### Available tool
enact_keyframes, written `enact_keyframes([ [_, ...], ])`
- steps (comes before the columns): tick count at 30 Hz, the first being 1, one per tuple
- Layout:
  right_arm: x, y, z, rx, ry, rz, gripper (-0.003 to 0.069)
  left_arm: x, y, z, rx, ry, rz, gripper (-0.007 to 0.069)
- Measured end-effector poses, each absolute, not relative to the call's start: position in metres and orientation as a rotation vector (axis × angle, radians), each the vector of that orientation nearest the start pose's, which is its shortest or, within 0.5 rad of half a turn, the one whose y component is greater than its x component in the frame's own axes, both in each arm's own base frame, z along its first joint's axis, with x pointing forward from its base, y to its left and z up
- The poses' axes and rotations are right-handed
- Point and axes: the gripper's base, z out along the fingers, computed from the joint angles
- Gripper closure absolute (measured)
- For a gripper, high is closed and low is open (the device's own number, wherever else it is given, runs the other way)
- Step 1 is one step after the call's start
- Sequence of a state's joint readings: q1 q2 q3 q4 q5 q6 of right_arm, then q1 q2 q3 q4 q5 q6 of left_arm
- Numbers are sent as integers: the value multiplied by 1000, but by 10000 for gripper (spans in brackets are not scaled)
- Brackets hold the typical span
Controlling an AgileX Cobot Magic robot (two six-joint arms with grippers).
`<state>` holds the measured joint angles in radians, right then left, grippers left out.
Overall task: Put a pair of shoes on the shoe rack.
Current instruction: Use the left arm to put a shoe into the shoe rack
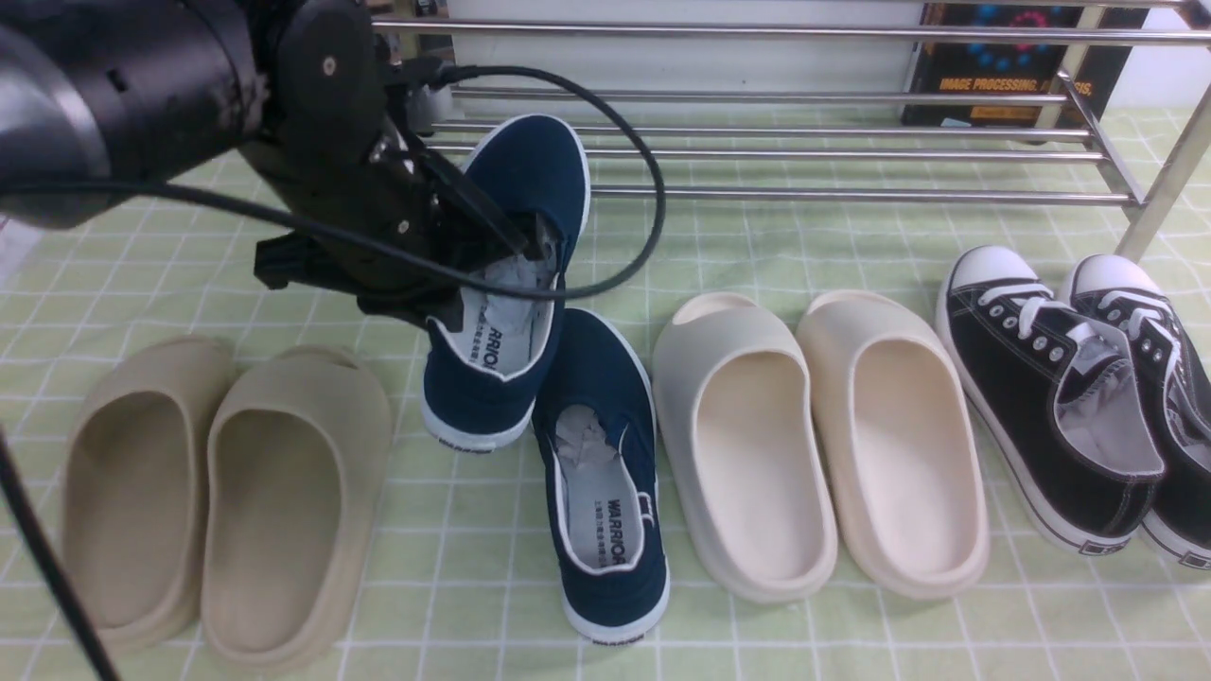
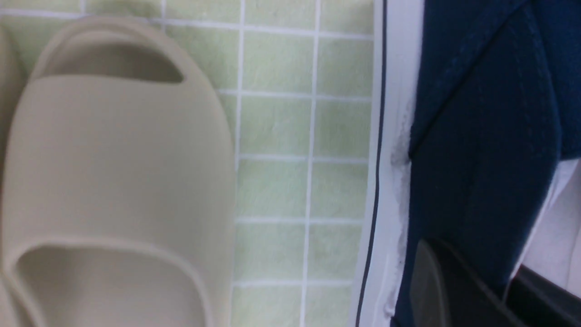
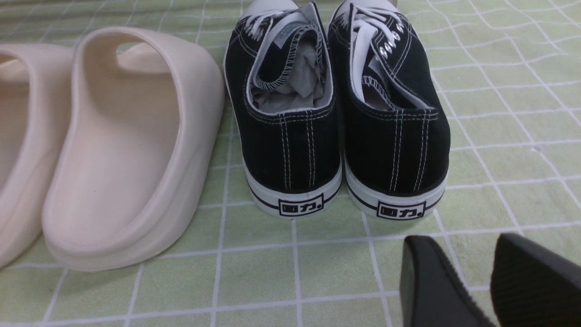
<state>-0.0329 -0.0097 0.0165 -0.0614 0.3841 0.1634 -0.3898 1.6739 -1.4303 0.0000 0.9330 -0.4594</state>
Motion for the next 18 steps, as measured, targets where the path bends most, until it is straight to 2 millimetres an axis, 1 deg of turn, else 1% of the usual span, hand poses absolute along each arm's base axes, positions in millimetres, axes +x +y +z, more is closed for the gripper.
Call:
enact_keyframes([
  [1,52,-4,174,146,1868,29,413,349,-131,300,-113,2691,-315,607],
  [2,52,-4,174,146,1868,29,413,358,-128,299,-114,2692,-335,607],
  [3,52,-4,174,146,1868,29,413,360,-127,296,-105,2698,-334,607],
  [4,52,-4,174,146,1868,29,413,372,-122,297,-110,2687,-357,607],
  [7,52,-4,174,146,1868,29,413,395,-114,295,-119,2679,-393,607],
  [9,52,-4,174,146,1868,29,413,412,-111,297,-118,2660,-397,607],
  [10,52,-4,174,146,1868,29,413,413,-111,295,-120,2666,-395,607],
  [12,52,-4,174,146,1868,29,413,430,-112,293,-117,2654,-396,607],
  [14,52,-4,174,146,1868,29,413,437,-113,293,-114,2645,-399,607],
  [15,52,-4,174,146,1868,29,413,448,-116,287,-112,2647,-401,607],
  [18,52,-4,174,146,1868,29,413,465,-120,279,-106,2645,-400,607],
])
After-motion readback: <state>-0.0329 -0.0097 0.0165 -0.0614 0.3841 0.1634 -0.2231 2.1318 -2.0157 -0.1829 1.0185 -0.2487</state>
